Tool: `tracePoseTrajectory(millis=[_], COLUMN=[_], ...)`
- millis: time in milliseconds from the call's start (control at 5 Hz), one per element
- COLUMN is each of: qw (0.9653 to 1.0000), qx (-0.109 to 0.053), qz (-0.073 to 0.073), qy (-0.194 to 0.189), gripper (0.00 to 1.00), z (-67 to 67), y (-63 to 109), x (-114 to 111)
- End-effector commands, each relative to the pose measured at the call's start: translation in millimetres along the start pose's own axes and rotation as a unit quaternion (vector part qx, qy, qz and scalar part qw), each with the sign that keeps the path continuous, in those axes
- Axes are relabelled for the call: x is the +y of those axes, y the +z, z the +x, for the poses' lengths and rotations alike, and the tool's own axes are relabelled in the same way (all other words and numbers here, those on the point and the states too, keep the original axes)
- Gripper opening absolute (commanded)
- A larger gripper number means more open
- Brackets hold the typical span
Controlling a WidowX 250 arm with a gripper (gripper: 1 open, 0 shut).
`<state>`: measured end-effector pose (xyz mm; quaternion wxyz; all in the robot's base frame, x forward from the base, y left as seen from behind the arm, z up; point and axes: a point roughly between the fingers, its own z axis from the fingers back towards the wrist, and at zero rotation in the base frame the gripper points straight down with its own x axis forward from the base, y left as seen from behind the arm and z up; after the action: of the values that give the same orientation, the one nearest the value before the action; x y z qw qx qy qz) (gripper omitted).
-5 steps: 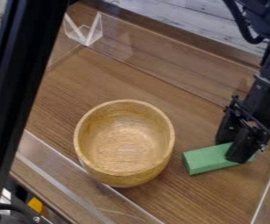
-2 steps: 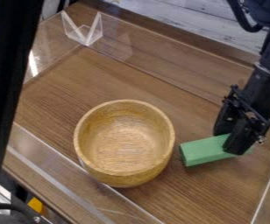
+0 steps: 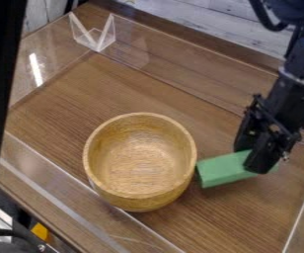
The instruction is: Put the green block in the brown bowl
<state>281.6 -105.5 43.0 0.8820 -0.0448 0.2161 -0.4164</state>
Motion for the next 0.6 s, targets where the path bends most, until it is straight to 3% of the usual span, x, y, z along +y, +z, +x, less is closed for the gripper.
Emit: tracePoseTrajectory(millis=[0,400], qw=[0.9987,0.996], qx=[-0.046,-0.065], qz=[0.024,0.019], qy=[0.007,0.058], gripper=[0.0,0.0], z=[-2.1,-9.4], y=[22.2,35.8], x=[-10,-29])
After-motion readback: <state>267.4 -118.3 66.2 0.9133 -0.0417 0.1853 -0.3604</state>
